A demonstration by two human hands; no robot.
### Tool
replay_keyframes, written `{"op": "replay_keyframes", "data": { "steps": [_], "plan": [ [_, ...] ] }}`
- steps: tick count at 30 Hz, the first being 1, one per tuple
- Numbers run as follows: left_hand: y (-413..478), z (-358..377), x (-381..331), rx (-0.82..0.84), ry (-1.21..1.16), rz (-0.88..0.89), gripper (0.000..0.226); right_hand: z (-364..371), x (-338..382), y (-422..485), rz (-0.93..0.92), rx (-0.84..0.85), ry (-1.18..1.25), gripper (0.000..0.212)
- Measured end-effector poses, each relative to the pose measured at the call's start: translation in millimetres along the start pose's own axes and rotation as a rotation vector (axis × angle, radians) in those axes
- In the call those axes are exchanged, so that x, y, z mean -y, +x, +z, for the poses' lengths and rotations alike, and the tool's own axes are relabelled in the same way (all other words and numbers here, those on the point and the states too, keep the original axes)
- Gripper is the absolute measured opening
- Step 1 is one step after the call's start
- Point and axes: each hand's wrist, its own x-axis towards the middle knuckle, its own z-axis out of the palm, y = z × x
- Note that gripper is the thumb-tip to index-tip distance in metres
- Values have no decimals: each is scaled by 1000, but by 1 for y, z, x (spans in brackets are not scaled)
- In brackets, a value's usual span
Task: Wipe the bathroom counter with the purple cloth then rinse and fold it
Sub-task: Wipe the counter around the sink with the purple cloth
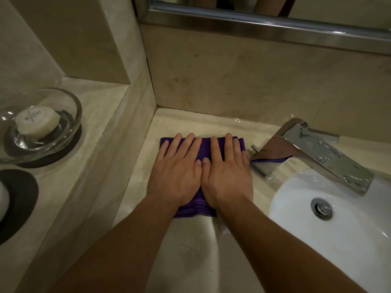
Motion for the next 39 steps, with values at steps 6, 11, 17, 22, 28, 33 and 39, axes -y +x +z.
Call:
{"op": "replay_keyframes", "data": {
  "steps": [6,11,17,22,28,33,39],
  "plan": [
    [11,0,4,-2,-4,-1,65,-2,2,11,3,9,8,61],
    [23,1,9,-3,4,9,64,-1,4,21,10,-4,15,61],
    [32,0,12,-7,-1,17,65,1,4,30,21,-13,19,60],
    [35,-1,11,-6,6,16,65,1,3,33,17,-10,14,60],
    [34,-1,10,7,17,16,65,0,2,32,11,-23,30,61],
    [36,-4,10,19,13,27,64,-2,3,34,22,-1,36,61],
    [38,-6,10,42,30,16,62,-3,3,35,8,-2,67,61]
  ]
}}
